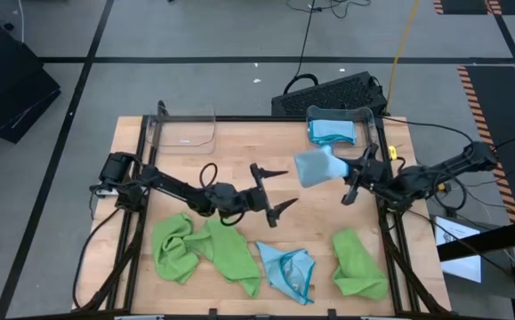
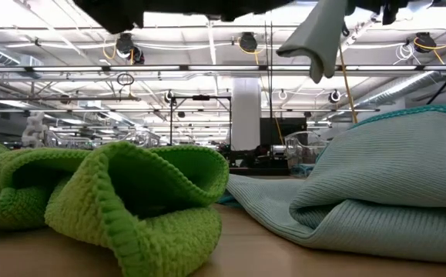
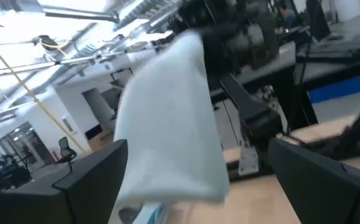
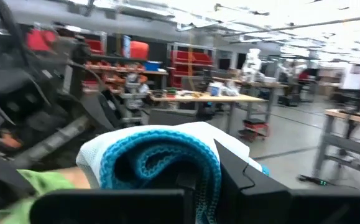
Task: Fold microfiber towels
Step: Put the folded blue microfiber cloth into the right transparent bin
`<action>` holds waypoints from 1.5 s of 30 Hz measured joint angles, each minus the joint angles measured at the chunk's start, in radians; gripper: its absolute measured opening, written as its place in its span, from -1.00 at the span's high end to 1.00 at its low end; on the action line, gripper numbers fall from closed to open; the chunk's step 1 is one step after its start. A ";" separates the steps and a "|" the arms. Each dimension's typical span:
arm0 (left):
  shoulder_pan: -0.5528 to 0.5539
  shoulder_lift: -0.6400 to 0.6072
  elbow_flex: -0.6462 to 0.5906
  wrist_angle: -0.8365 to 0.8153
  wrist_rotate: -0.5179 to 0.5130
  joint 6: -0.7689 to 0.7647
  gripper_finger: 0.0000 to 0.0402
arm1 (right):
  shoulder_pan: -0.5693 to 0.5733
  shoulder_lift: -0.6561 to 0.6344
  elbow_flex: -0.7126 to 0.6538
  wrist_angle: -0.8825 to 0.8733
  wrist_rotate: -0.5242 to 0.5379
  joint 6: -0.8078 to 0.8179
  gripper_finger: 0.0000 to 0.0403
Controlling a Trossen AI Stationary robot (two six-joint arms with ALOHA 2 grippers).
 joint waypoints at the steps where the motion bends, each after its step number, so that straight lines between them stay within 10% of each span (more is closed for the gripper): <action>1: 0.000 0.000 0.015 -0.008 0.000 0.000 -0.93 | 0.000 0.008 0.000 0.005 0.017 -0.006 0.92; 15: -0.015 0.227 0.361 -0.133 -0.246 0.093 -0.93 | 0.000 0.043 0.000 0.054 0.059 -0.047 0.92; 28: 0.059 0.231 0.389 -0.289 -0.246 0.049 -0.91 | 0.003 0.049 0.000 0.044 -0.002 -0.028 0.92; 45: 0.067 0.231 0.389 -0.342 -0.466 0.181 -0.20 | 0.003 0.049 0.000 0.023 -0.004 -0.021 0.92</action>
